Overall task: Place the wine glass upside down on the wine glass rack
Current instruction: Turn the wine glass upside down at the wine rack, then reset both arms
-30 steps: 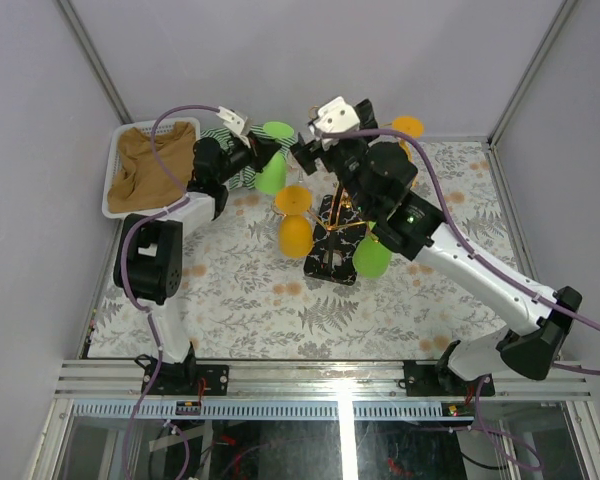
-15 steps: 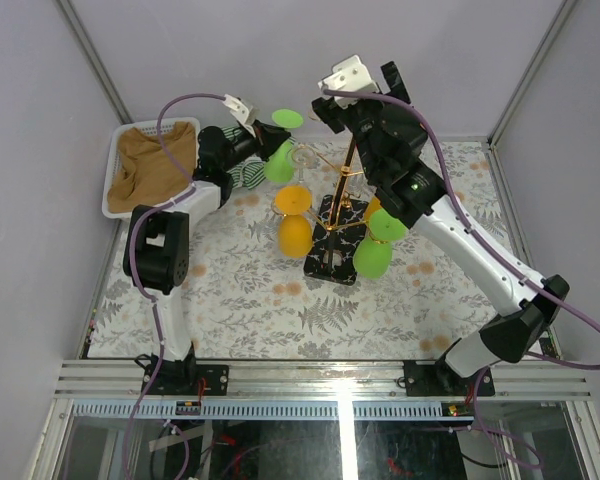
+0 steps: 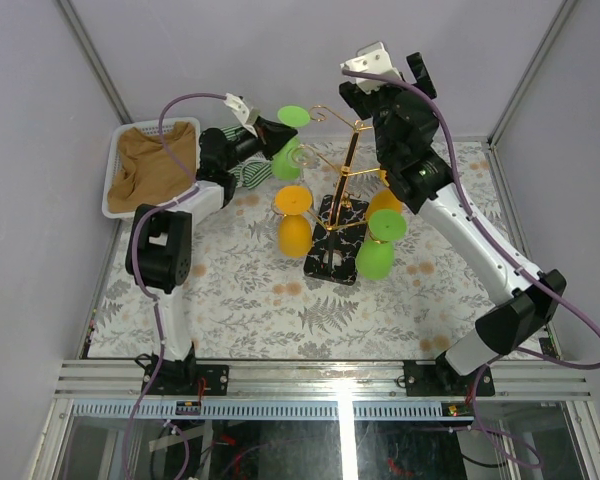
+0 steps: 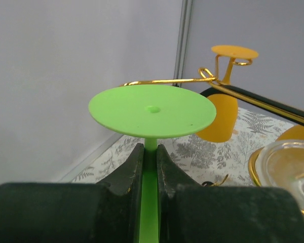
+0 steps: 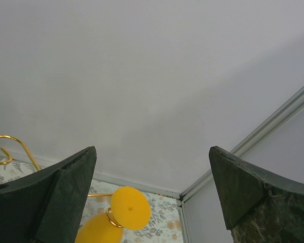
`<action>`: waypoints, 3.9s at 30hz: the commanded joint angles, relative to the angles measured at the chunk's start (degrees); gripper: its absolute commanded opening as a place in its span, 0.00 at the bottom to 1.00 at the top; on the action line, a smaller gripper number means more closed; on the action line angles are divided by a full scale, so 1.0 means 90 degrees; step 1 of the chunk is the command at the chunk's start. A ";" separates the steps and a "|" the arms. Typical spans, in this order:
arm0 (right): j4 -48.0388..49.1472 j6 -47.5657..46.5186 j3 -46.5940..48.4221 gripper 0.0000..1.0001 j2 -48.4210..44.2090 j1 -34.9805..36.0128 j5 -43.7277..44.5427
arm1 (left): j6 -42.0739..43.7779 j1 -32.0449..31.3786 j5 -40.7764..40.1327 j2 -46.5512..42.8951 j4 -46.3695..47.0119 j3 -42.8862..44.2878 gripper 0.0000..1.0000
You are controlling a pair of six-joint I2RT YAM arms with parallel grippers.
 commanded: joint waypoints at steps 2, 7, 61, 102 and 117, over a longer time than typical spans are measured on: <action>0.0220 -0.0313 0.0247 0.99 0.0089 -0.0216 0.0126 | -0.0233 -0.0166 0.0181 0.0345 0.0954 0.0525 0.00; 0.0197 -0.0361 0.0156 0.99 0.0006 -0.0258 0.0077 | -0.0203 -0.0310 0.0206 0.0609 0.0972 0.0789 0.00; -0.0190 -0.0335 0.0592 0.99 0.0759 -0.0790 -0.0497 | 0.0539 -0.0543 -0.1853 0.2112 0.1358 0.1923 0.00; -0.0231 0.0042 0.0260 0.99 0.0541 -0.0820 -0.0547 | 0.0199 -0.0733 -0.1481 0.1479 0.1834 0.0696 0.26; -0.0264 0.0188 0.0231 0.99 0.0603 -0.0820 -0.0817 | 0.0347 -0.0650 -0.1837 0.1076 0.1806 0.0077 1.00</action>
